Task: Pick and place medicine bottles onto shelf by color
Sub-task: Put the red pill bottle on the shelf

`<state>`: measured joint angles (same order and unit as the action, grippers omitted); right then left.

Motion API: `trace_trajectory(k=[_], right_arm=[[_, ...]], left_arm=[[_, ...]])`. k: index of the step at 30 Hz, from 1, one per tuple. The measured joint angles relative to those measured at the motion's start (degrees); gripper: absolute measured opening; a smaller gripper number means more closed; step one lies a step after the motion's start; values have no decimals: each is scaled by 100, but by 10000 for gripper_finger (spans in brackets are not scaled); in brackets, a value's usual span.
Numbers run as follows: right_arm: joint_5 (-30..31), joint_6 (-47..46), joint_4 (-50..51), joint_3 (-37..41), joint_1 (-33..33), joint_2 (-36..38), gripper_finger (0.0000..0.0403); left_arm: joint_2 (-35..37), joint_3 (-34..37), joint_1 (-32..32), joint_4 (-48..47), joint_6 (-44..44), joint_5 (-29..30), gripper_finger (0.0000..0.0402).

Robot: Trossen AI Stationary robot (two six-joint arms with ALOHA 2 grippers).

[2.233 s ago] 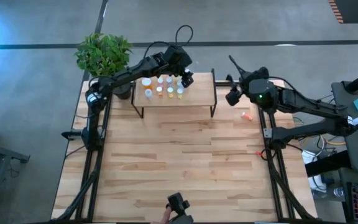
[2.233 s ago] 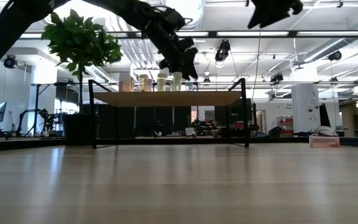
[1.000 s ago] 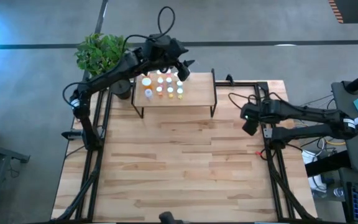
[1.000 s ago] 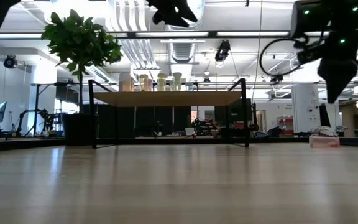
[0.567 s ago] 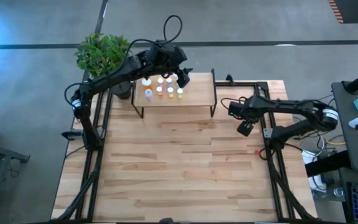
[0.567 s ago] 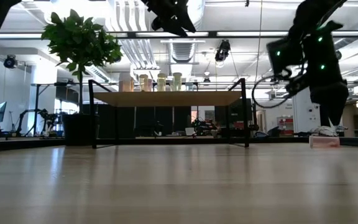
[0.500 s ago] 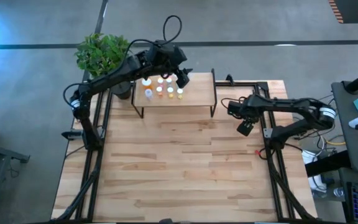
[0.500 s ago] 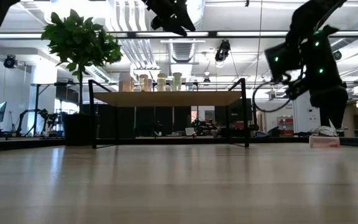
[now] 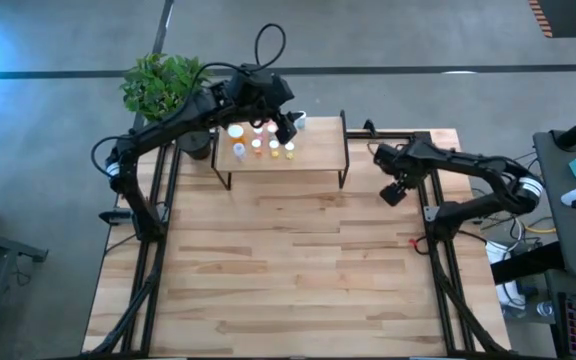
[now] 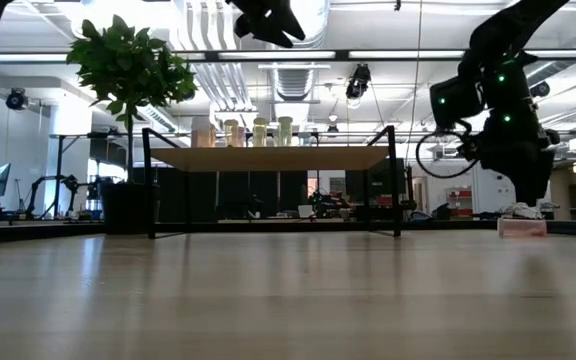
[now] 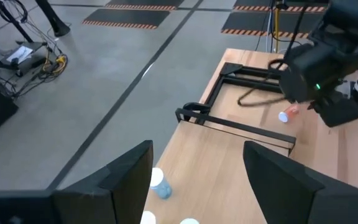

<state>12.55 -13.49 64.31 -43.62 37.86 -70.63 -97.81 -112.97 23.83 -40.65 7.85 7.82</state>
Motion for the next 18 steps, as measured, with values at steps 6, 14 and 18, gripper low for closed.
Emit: trace_trajectory(k=[6, 14, 18], right_arm=[[-564, 159, -409, -15, 701, 79, 226], [-872, 364, -499, -13, 1037, -779, 226], [-856, 362, -507, -14, 1130, -1275, 226]], left_arm=[[30, 0, 4, 7, 5, 11, 233], [30, 0, 4, 7, 6, 16, 233], [30, 0, 4, 5, 7, 17, 233]])
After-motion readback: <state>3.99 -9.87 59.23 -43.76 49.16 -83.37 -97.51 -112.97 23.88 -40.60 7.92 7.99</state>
